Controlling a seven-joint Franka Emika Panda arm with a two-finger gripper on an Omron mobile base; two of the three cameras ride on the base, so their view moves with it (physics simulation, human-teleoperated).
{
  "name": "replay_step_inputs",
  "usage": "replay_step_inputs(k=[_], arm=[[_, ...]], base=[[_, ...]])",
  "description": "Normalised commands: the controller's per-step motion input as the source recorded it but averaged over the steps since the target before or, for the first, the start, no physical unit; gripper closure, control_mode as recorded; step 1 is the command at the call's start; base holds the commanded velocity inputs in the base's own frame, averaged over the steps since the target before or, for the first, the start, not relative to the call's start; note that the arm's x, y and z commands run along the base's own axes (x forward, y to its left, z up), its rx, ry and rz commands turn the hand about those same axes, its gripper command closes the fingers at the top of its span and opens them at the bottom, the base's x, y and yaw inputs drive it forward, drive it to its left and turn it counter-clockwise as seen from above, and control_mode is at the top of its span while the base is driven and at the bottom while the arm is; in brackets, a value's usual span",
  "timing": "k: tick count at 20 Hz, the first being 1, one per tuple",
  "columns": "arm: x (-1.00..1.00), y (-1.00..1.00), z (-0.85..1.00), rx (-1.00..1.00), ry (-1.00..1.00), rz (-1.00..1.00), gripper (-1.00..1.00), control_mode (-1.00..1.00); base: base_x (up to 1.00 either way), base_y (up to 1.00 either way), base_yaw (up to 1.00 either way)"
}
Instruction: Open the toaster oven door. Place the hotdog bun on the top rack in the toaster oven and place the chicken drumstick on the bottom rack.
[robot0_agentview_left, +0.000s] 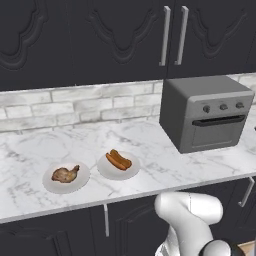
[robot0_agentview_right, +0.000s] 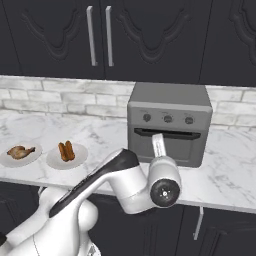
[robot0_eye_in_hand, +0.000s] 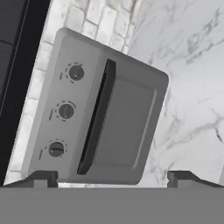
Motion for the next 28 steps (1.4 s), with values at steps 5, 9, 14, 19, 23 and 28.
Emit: replay_step_inputs(k=[5,9,14,19,23,28], arm=[[0.23,0.00,0.00,0.05,-0.15,0.00,-1.00,-1.00],[0.26,0.00,0.00,0.06,-0.12,0.00,-1.00,-1.00],[0.28,0.00,0.00,0.04,-0.05,0.03,-1.00,-1.00],[0.28,0.00,0.00,0.01,0.00,0.08,-1.00,-1.00],[0.26,0.00,0.00,0.00,-0.05,0.06,-1.00,-1.00],[0.27,0.00,0.00,0.01,-0.14,0.04,-1.00,-1.00]], base=[[0.00,0.00,0.00],[0.00,0.00,0.00],[0.00,0.00,0.00],[0.00,0.00,0.00],[0.00,0.00,0.00],[0.00,0.00,0.00]])
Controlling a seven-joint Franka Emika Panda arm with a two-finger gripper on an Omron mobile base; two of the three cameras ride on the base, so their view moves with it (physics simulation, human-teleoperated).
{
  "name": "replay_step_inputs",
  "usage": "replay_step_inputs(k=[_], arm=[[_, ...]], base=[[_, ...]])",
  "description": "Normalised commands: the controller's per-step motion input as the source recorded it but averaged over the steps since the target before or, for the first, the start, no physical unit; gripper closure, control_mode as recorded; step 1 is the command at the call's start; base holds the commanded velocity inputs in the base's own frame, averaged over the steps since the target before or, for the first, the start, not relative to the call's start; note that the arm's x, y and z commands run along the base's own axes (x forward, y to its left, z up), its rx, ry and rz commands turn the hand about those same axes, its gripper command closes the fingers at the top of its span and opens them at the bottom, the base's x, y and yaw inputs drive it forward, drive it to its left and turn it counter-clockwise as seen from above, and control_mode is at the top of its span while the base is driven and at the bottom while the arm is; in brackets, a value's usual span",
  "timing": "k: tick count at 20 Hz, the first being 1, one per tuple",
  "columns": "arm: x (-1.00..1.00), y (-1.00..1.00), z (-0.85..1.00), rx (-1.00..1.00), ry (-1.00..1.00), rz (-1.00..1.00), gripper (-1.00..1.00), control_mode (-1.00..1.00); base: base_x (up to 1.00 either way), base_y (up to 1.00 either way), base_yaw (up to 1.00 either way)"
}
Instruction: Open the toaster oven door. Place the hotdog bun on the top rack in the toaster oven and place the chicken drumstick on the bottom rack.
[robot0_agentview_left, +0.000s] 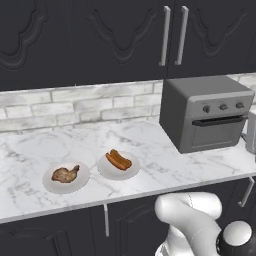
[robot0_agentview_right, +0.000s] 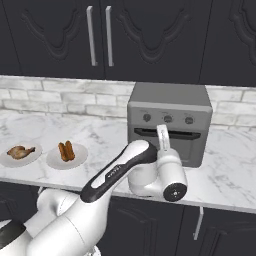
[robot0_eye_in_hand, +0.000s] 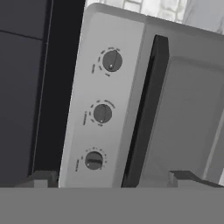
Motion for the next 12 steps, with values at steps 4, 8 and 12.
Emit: replay_step_inputs(k=[4,8,12], arm=[[0.28,0.00,-0.03,0.00,-0.08,0.04,-1.00,-1.00],[0.34,0.01,-0.08,0.00,-0.01,0.06,-1.00,-1.00],[0.32,0.02,-0.12,0.00,0.00,0.07,-1.00,-1.00]], base=[[0.00,0.00,0.00],[0.00,0.00,0.00],[0.00,0.00,0.00]])
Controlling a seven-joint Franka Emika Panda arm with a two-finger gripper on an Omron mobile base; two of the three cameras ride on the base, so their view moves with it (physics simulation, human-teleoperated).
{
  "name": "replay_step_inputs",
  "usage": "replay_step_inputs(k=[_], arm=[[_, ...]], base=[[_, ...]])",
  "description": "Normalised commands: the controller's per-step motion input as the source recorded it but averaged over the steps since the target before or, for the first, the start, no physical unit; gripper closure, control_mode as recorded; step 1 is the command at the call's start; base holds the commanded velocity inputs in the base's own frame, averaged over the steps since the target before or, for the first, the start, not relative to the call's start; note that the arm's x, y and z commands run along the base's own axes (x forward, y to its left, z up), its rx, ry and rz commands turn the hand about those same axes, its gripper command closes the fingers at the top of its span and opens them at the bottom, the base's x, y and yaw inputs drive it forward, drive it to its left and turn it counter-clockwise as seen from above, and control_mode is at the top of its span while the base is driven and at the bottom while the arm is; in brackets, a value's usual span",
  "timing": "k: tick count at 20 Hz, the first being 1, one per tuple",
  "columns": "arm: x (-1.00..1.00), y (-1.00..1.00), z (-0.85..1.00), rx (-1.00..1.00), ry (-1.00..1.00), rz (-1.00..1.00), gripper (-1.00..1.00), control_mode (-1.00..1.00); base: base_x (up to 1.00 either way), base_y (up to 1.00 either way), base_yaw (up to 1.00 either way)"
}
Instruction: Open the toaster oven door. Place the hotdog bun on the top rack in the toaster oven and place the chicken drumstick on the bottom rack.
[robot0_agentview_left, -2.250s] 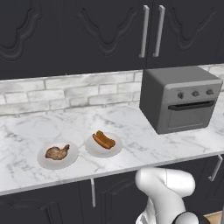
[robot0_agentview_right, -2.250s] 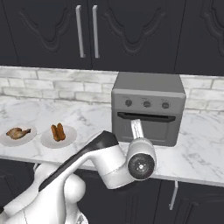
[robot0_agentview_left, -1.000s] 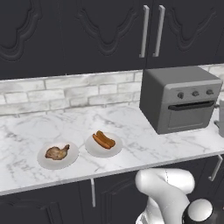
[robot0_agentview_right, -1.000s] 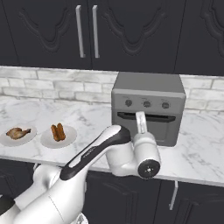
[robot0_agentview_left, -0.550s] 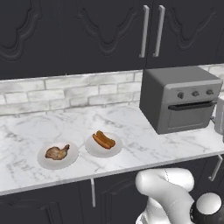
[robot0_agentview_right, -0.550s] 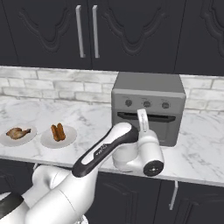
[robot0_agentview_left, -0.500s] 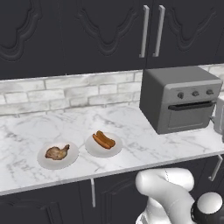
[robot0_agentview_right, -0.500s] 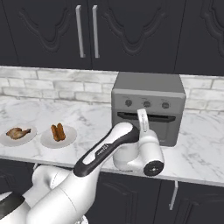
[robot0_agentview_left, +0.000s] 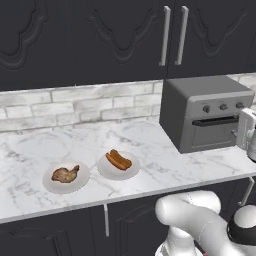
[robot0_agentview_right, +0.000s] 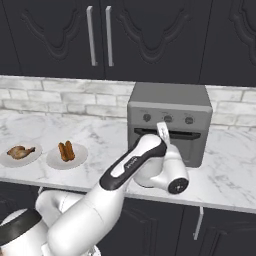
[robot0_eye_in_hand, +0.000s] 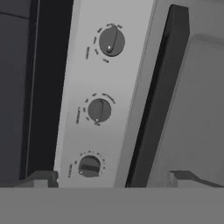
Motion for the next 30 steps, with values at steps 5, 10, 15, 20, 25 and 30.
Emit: replay_step_inputs(k=[5,10,15,20,25,30], arm=[[0.31,0.02,-0.13,0.00,0.00,0.07,-1.00,-1.00],[0.31,0.03,-0.19,0.00,0.00,0.06,-1.00,-1.00],[0.29,0.01,-0.20,0.00,0.00,0.04,-1.00,-1.00],[0.28,0.00,-0.19,0.00,0.00,0.04,-1.00,-1.00],[0.29,0.00,-0.17,0.00,0.00,0.03,-1.00,-1.00],[0.32,0.00,-0.15,0.00,0.00,0.03,-1.00,-1.00]], base=[[0.00,0.00,0.00],[0.00,0.00,0.00],[0.00,0.00,0.00],[0.00,0.00,0.00],[0.00,0.00,0.00],[0.00,0.00,0.00]])
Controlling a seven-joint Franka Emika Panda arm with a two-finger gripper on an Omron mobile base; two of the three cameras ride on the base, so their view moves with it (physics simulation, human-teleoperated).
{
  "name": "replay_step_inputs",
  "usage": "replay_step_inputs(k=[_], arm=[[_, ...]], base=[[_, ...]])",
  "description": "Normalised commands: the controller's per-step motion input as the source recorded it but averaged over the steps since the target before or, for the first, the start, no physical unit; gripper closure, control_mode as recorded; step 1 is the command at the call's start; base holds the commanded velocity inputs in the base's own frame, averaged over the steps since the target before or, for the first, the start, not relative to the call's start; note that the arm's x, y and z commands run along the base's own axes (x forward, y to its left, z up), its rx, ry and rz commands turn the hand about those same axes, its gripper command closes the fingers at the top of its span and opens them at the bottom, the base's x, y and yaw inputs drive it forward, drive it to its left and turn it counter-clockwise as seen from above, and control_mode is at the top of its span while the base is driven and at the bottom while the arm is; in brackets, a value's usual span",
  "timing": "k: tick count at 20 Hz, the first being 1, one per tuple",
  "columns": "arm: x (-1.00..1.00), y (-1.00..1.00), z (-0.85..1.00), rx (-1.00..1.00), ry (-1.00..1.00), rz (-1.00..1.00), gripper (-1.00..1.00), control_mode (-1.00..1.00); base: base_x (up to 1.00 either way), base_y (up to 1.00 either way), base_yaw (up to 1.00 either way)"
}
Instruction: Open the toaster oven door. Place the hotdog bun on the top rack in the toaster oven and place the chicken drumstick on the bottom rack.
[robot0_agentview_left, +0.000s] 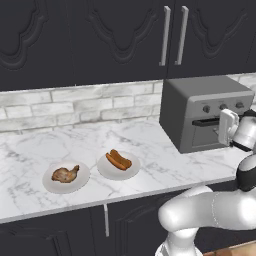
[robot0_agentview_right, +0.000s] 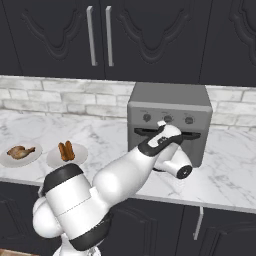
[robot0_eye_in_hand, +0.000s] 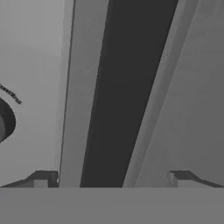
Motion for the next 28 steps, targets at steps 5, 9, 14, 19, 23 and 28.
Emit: replay_step_inputs(k=[5,9,14,19,23,28], arm=[[0.33,0.00,-0.15,0.00,-0.02,0.03,-1.00,-1.00],[0.36,0.00,-0.16,0.00,-0.04,0.03,-1.00,-1.00],[0.38,0.05,-0.16,0.00,-0.05,0.03,1.00,-1.00],[0.39,0.12,-0.14,0.00,-0.08,0.01,1.00,-1.00],[0.31,0.11,-0.14,0.00,-0.14,0.01,1.00,-1.00],[0.16,0.11,-0.13,0.00,-0.21,0.01,1.00,-1.00]], base=[[0.00,0.00,0.00],[0.00,0.00,0.00],[0.00,0.00,0.00],[0.00,0.00,0.00],[0.00,0.00,0.00],[0.00,0.00,0.00]])
